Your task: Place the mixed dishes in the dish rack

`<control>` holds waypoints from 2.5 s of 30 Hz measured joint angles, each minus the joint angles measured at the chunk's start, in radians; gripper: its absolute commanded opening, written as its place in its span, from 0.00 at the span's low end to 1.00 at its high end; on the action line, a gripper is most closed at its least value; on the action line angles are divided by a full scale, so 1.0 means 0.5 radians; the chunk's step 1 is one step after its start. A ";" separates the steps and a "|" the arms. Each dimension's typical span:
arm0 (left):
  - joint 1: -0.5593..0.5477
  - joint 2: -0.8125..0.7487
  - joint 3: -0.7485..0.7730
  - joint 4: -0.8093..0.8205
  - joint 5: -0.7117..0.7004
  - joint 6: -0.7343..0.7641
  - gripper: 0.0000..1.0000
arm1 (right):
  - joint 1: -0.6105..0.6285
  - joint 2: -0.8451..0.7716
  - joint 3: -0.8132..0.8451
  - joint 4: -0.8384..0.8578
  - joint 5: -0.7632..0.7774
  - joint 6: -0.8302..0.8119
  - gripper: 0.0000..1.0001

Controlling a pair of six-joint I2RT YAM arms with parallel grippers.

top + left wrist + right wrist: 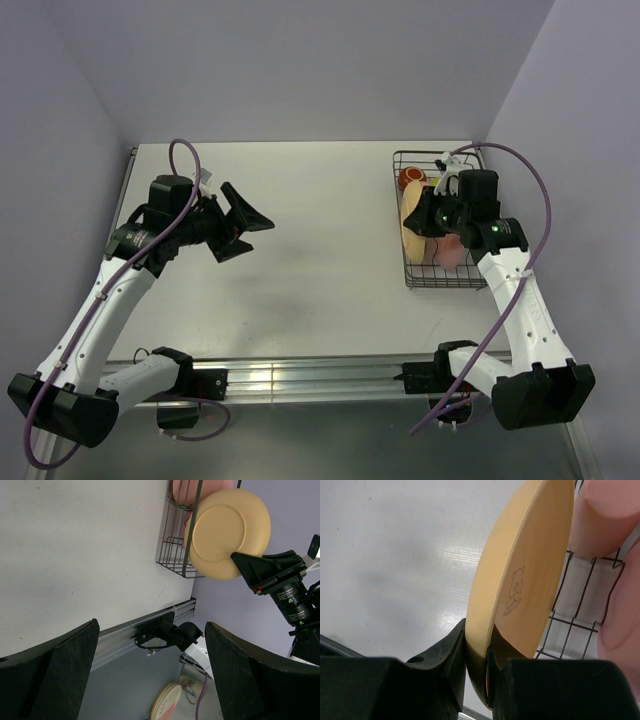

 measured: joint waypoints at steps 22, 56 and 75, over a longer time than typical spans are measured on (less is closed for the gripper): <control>0.001 0.082 -0.031 0.022 0.051 -0.008 0.91 | 0.000 -0.100 -0.218 0.066 0.100 0.156 0.00; 0.001 0.078 -0.055 0.024 0.053 -0.041 0.92 | -0.045 0.340 0.060 0.043 0.202 0.359 0.25; 0.001 0.078 -0.095 0.063 0.076 -0.053 0.92 | -0.126 0.403 -0.021 -0.131 0.547 0.234 0.93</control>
